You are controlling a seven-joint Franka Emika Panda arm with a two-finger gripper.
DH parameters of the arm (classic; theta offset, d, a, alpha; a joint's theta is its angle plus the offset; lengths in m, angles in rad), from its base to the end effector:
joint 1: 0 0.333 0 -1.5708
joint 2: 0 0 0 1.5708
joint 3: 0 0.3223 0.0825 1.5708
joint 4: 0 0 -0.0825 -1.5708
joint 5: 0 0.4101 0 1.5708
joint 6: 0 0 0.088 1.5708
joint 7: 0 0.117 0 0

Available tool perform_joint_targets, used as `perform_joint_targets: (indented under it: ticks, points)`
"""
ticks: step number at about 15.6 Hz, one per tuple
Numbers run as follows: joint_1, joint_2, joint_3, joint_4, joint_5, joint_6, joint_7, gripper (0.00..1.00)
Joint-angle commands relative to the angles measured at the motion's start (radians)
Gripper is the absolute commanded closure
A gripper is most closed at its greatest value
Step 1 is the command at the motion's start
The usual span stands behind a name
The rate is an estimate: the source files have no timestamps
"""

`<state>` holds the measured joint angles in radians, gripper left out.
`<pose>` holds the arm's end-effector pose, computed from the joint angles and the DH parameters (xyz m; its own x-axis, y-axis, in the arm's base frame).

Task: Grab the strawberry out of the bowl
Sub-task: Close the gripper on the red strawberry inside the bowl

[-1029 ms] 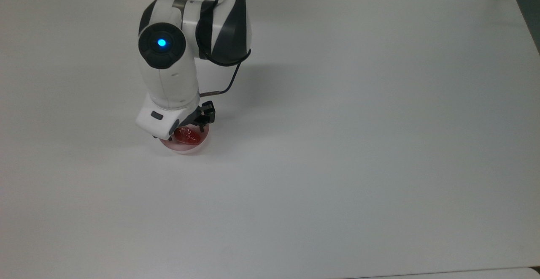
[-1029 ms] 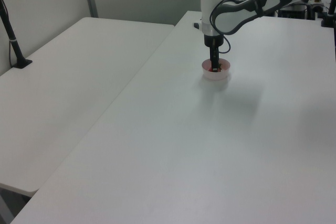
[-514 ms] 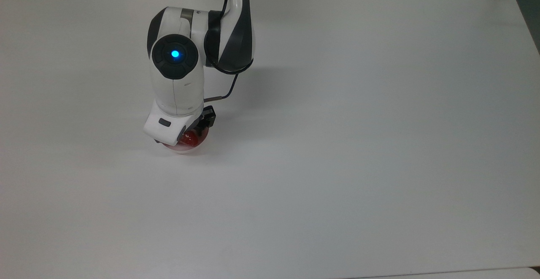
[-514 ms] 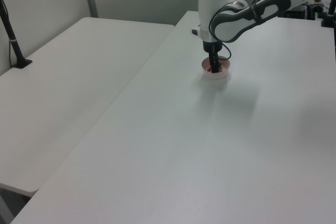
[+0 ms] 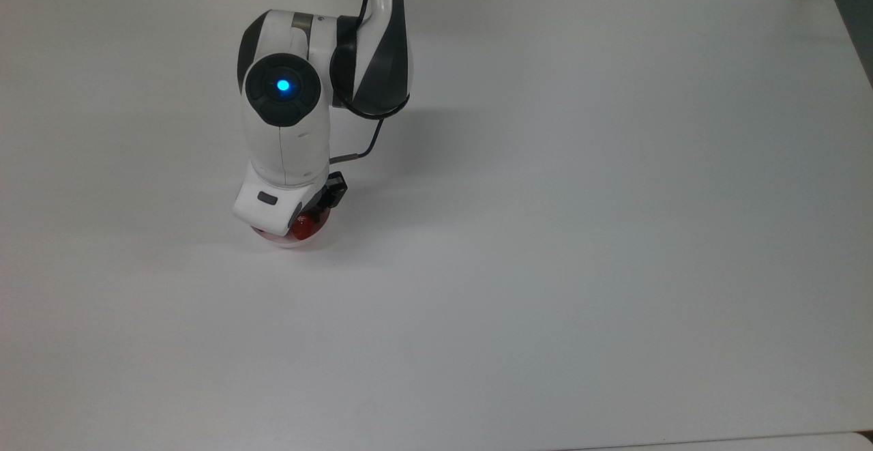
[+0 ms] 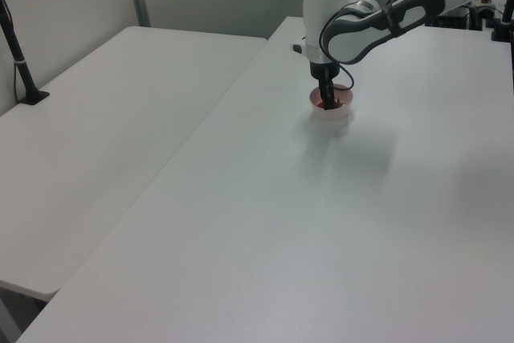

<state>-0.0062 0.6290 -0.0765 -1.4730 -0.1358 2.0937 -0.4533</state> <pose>0.7367 -0.0599 0.2926 0.8984 0.4313 -0.0831 0.4390 -0.8877 0.1389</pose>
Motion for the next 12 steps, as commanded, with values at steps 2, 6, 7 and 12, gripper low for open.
perform_joint_targets:
  ticks: [2,6,7,12]
  points:
    - [0.009,-0.029,-0.017,-0.007,0.036,0.005,0.027,0.53]
    - [0.008,-0.032,-0.017,-0.006,0.068,0.005,0.073,0.55]
    - [0.008,-0.035,-0.017,-0.006,0.07,0.003,0.079,0.55]
    - [0.003,-0.055,-0.017,-0.003,0.104,0.0,0.082,0.55]
